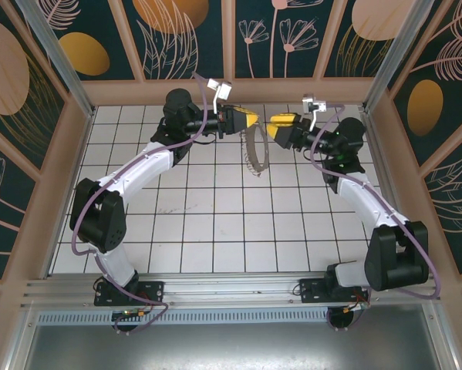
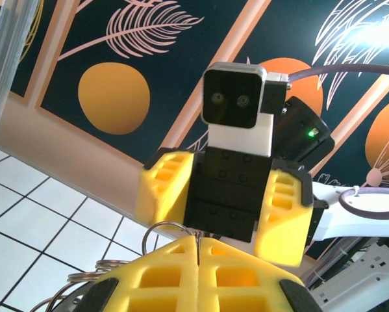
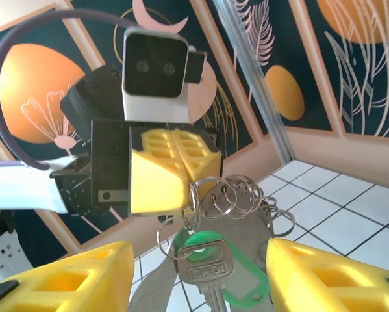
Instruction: Put the keys on the keyring
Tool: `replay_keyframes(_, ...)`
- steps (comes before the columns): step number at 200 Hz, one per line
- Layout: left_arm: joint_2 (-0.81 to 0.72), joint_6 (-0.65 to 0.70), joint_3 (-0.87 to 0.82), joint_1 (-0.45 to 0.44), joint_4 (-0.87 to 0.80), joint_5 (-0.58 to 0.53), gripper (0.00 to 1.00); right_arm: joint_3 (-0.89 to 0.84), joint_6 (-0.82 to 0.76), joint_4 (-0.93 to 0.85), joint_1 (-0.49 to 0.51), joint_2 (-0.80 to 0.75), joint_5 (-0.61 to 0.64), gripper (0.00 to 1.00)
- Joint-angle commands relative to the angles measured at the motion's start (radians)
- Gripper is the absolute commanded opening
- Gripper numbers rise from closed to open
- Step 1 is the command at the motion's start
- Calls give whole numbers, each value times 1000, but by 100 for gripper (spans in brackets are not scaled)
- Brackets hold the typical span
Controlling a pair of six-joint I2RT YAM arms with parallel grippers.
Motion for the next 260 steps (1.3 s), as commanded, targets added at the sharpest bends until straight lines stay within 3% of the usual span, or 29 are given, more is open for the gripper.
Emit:
replay_keyframes(1, -34, -11, 32, -4, 62, 32, 0, 35, -56, -14, 30, 33, -42, 56)
replay_keyframes(28, -33, -27, 32, -6, 81, 57, 0, 53, -77, -28, 62, 65, -52, 56)
replay_keyframes(44, -34, -28, 32, -6, 82, 62, 0, 56, -62, -7, 75, 83, -57, 50)
replay_keyframes(50, -35, -28, 32, -6, 82, 62, 0, 58, -56, 1, 79, 88, -59, 45)
replay_keyframes(63, -36, -30, 31, -6, 83, 60, 0, 56, -56, -2, 83, 91, -61, 23)
replay_keyframes(83, -43, -23, 29, -5, 77, 44, 0, 44, -66, -17, 81, 80, -63, 12)
replay_keyframes(105, -49, -19, 24, -6, 73, 19, 0, 16, -81, -41, 80, 51, -56, 11)
replay_keyframes(130, -51, -26, 28, -6, 80, 10, 0, -21, -85, -47, 80, 21, -35, 21)
replay_keyframes(152, -49, -42, 26, -6, 102, 11, 0, -33, -69, -26, 82, 15, -28, 22)
replay_keyframes(181, -48, -54, 22, -6, 115, 9, 0, -17, -48, -3, 84, 31, -31, 0)
replay_keyframes(260, -54, -65, 3, -6, 136, -8, 0, 27, -80, -41, 159, 81, -25, 0)
